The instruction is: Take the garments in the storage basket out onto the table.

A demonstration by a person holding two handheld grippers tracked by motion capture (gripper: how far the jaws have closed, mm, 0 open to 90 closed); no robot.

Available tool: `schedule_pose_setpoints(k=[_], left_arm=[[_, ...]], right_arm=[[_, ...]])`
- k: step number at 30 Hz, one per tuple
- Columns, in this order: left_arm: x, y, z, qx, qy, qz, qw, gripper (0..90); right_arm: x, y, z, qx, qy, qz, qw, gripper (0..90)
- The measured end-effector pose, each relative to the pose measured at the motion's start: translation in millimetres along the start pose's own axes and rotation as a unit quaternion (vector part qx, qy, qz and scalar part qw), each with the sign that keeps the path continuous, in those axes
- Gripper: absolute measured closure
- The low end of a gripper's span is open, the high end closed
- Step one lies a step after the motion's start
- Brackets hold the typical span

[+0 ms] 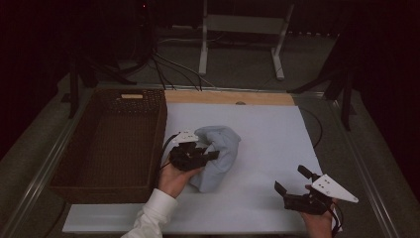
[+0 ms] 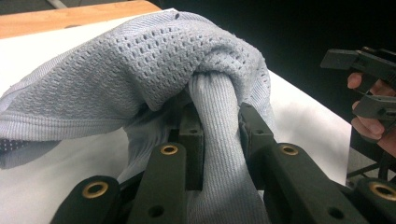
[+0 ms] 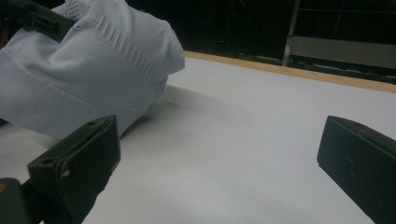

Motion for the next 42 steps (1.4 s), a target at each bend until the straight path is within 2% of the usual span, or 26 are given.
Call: schedule_pose_setpoints(k=[13,35,42], left_arm=[[-13.1,0.2,10.8,0.004,0.021,-0.005,0.9998,75.7],[-31.3,-3.3,24.6,0.002,0.033,0.003,0.9994,75.3],[-40.4,-7.4,32.7,-0.001,0.048,0.007,0.9988,74.3]], right_arm=[[-0.6,0.2,0.1,0.001,0.0,-0.001,1.0,0.0],[-0.4,0.0,0.1,0.002,0.0,0.0,1.0,0.0],[-0.2,0.0,0.1,0.001,0.0,0.0,1.0,0.0]])
Point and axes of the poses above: each handheld gripper's, and its own axes: x roughly backward along the jaws, z roughly out of its underside, y roughly to its left, the point moved 4 cm from there along -x, roughly forward along the jaws, and after that the axes turned 15 degrees about x, right-handed, at the moved point
